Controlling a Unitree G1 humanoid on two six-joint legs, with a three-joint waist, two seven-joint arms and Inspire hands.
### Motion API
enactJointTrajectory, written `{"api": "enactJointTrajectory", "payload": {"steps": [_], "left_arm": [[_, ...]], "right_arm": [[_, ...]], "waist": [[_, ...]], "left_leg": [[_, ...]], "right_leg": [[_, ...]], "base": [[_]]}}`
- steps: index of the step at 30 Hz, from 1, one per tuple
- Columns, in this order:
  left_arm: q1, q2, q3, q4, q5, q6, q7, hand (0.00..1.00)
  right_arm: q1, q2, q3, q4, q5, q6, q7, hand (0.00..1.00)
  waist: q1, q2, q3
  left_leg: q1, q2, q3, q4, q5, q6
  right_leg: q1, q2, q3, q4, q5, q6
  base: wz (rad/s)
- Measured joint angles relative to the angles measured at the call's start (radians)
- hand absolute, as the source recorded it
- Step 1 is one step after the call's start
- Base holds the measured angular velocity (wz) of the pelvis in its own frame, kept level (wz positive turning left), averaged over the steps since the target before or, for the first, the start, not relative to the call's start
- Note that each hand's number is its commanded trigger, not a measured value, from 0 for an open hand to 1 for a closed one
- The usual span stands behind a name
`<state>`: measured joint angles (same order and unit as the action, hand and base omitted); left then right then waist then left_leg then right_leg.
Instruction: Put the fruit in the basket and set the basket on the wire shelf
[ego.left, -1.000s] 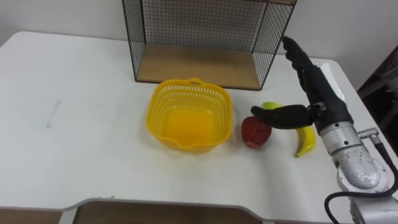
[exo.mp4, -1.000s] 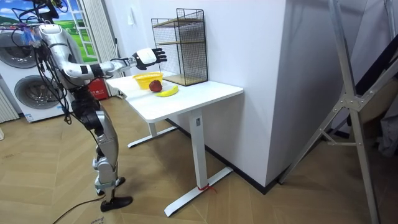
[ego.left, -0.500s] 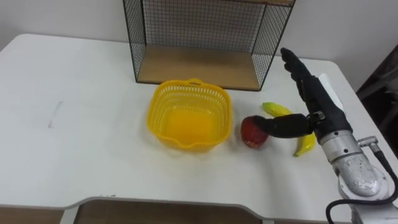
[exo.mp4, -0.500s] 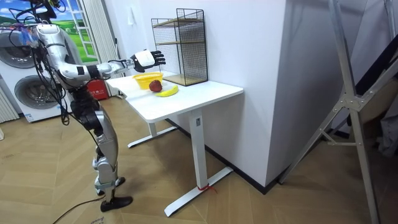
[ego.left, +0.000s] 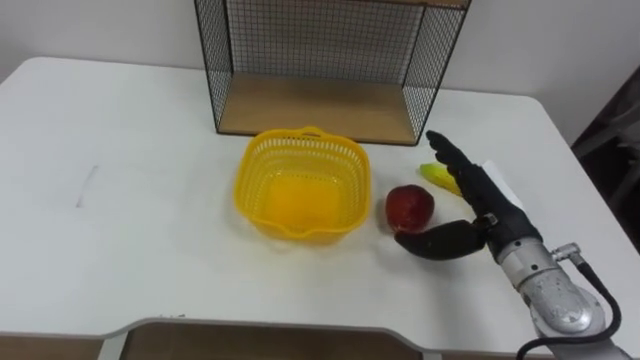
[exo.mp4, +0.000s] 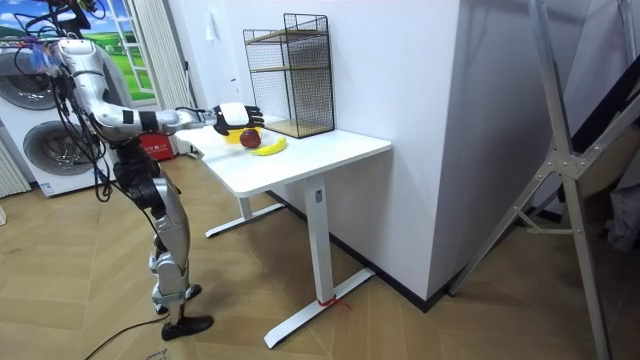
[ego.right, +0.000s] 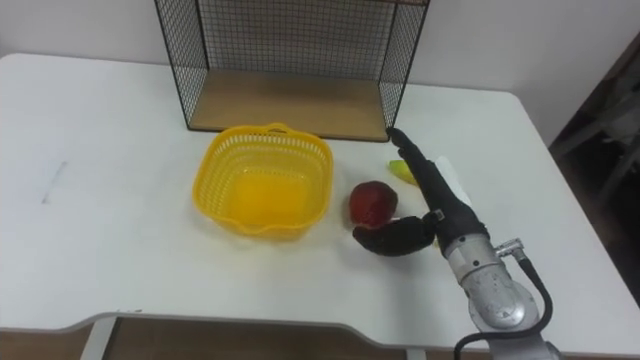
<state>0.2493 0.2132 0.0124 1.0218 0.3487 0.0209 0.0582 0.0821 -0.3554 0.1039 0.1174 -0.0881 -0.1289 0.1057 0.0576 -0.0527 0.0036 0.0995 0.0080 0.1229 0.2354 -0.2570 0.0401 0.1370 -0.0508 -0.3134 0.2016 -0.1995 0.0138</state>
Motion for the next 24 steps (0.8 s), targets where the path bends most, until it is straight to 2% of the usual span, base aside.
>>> {"api": "enactJointTrajectory", "payload": {"steps": [8, 12, 19, 24], "left_arm": [[-0.002, -0.001, -0.003, 0.015, 0.001, 0.002, 0.003, 0.00], [-0.005, -0.001, -0.005, 0.015, 0.015, 0.002, 0.003, 0.00], [-0.005, 0.000, -0.023, 0.020, 0.017, 0.003, 0.000, 0.00], [-0.005, -0.004, -0.027, 0.019, 0.017, 0.011, 0.000, 0.00]], "right_arm": [[-0.003, 0.022, 0.001, 0.062, -0.031, 0.002, 0.008, 0.00], [-0.004, 0.040, 0.001, 0.067, -0.040, 0.024, 0.015, 0.00], [-0.009, 0.043, 0.008, 0.068, -0.040, 0.026, 0.024, 0.00], [-0.060, 0.054, 0.013, 0.140, -0.039, 0.044, 0.027, 0.00]], "waist": [[0.004, 0.005, 0.0031], [0.004, 0.010, 0.0062], [0.006, 0.008, 0.0057], [0.006, 0.005, 0.0046]], "left_leg": [[-0.003, 0.000, -0.004, 0.000, 0.000, 0.000], [-0.004, 0.000, -0.005, 0.001, 0.000, 0.000], [-0.003, -0.002, -0.007, 0.001, 0.000, 0.000], [-0.001, -0.002, -0.006, 0.002, 0.001, 0.002]], "right_leg": [[0.000, 0.000, -0.005, 0.000, 0.000, 0.000], [0.000, 0.000, -0.007, 0.000, 0.000, 0.000], [0.001, -0.001, -0.008, 0.001, 0.000, 0.000], [0.004, -0.003, -0.008, 0.003, 0.000, 0.000]], "base": [[0.00], [0.00], [0.00], [0.00]]}}
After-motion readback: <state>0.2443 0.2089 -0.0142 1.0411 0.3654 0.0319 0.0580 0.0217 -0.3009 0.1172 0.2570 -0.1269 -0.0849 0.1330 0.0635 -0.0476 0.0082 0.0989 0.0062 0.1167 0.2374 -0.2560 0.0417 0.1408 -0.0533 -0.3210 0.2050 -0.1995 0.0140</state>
